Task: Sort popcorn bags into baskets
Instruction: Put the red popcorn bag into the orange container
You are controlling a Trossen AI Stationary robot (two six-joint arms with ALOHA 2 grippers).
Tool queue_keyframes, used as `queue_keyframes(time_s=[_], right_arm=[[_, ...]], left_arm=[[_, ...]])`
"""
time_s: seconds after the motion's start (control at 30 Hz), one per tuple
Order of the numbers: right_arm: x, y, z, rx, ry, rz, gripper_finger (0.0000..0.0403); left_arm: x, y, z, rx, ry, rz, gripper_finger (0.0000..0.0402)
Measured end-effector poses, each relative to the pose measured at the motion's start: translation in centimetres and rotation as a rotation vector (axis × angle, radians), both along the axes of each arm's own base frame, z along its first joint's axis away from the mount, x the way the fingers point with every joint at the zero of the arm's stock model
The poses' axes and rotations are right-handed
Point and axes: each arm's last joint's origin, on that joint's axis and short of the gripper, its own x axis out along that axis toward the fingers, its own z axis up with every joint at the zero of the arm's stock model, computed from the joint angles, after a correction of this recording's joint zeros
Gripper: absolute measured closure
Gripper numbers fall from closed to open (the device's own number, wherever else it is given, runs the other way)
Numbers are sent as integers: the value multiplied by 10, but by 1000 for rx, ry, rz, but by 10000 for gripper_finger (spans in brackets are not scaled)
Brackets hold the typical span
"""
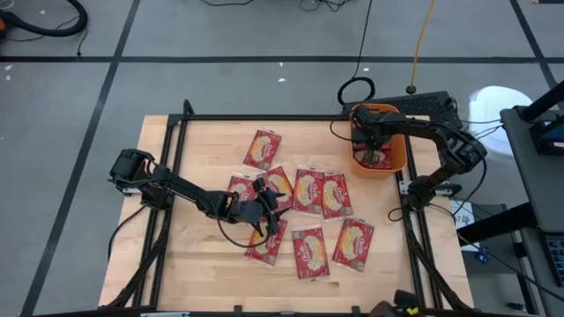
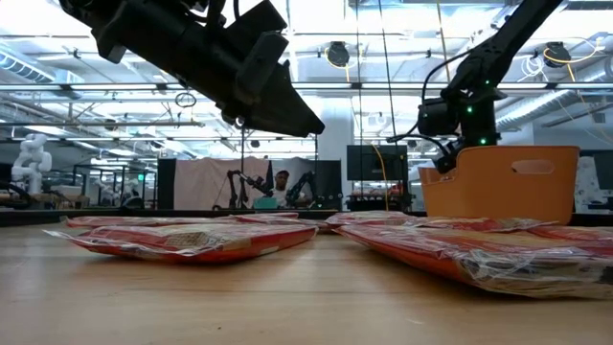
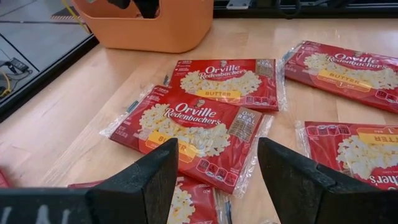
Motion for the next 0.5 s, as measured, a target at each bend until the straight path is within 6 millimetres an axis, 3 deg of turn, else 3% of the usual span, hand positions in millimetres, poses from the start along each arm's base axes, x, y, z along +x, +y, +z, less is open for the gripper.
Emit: queue_keyframes(time_s=[0.3,0.5], right_arm=[[2,2,4,25,-97,-10,403],[-1,3,-3,39,-127,-16,403]], left_arm=[[0,0,0,6,2,-3,179],[0,0,0,13,5,-6,179]])
